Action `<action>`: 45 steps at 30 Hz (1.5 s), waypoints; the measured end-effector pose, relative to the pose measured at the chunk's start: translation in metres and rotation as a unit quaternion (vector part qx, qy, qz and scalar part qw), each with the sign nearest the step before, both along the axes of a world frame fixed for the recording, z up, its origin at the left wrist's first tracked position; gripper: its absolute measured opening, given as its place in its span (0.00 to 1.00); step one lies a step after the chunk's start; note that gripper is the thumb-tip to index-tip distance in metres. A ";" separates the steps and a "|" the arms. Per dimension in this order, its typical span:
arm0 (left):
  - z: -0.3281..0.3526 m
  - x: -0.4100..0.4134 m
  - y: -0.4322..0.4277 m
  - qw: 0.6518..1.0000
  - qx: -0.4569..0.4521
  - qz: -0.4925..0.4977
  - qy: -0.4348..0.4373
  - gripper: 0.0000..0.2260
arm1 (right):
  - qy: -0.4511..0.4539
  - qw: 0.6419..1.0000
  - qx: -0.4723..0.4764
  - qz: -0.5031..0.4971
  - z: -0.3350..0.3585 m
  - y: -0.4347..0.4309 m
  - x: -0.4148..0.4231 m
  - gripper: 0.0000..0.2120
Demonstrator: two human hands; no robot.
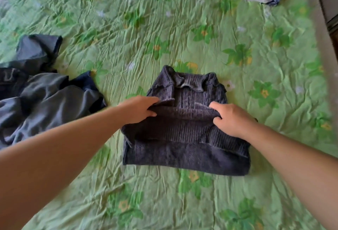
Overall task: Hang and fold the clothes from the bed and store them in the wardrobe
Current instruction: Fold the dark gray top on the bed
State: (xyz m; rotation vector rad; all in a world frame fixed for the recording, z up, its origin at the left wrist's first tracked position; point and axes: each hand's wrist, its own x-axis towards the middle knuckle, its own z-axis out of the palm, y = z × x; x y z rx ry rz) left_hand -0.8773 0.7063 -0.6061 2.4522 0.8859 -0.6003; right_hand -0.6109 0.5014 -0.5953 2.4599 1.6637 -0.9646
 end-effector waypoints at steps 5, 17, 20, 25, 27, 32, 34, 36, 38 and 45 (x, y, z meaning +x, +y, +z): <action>-0.008 0.054 0.061 0.998 0.048 0.005 -0.046 0.15 | -0.057 0.996 0.060 -0.022 -0.023 0.061 0.045 0.19; -0.059 -0.008 -0.027 0.975 0.200 -0.099 -0.012 0.40 | -0.206 0.964 0.136 0.095 -0.084 -0.023 -0.008 0.36; -0.055 -0.009 -0.010 0.969 0.233 -0.075 -0.039 0.31 | -0.244 0.951 0.183 0.057 -0.083 -0.015 0.010 0.26; -0.027 0.020 0.023 0.976 0.174 -0.118 -0.048 0.12 | -0.242 0.951 0.167 0.097 -0.046 0.029 0.036 0.11; -0.014 0.032 0.033 0.992 0.097 -0.058 -0.058 0.06 | -0.238 0.954 0.172 0.055 -0.022 0.051 0.048 0.09; 0.021 0.073 0.085 0.954 0.174 0.179 -0.163 0.09 | -0.320 0.908 0.257 -0.084 0.024 0.113 0.085 0.12; 0.031 0.087 0.098 0.923 0.235 0.247 -0.178 0.19 | -0.322 0.907 0.252 -0.102 0.026 0.118 0.083 0.19; 0.028 0.093 0.088 0.917 0.202 0.285 -0.193 0.22 | -0.304 0.919 0.237 -0.086 0.013 0.102 0.066 0.18; 0.009 0.077 0.057 0.926 0.139 0.299 -0.184 0.24 | -0.258 0.941 0.201 -0.088 -0.010 0.062 0.039 0.19; -0.057 -0.040 -0.064 0.890 0.016 0.428 -0.158 0.26 | -0.029 0.891 0.068 -0.448 -0.076 -0.067 -0.025 0.31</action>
